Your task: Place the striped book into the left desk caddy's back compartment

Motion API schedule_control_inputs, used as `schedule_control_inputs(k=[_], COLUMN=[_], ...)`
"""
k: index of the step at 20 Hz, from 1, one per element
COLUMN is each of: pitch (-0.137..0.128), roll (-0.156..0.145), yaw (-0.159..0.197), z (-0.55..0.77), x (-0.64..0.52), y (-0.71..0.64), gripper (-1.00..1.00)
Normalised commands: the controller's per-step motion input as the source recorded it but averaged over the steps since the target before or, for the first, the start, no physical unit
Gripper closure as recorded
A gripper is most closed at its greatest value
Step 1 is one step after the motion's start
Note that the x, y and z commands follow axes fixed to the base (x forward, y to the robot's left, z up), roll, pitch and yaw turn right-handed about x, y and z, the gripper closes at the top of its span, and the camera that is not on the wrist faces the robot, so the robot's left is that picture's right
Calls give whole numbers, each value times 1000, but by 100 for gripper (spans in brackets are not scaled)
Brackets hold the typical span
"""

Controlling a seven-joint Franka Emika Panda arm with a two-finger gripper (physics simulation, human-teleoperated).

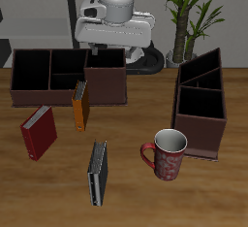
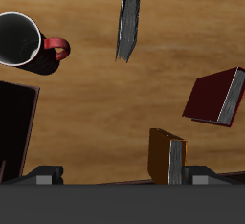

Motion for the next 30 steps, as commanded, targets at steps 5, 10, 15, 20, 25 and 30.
schedule_control_inputs(k=[5,10,15,20,25,30], pitch=[55,32,-6,-22,1,-26], roll=[113,6,-85,-17,14,15], yaw=[121,30,8,36,12,47], z=[-7,-121,4,-33,-28,-40], x=[417,344,477,399,365,361], y=[-117,-179,-269,17,9,-13], gripper=[-100,-100,-100,-100,-100,-100])
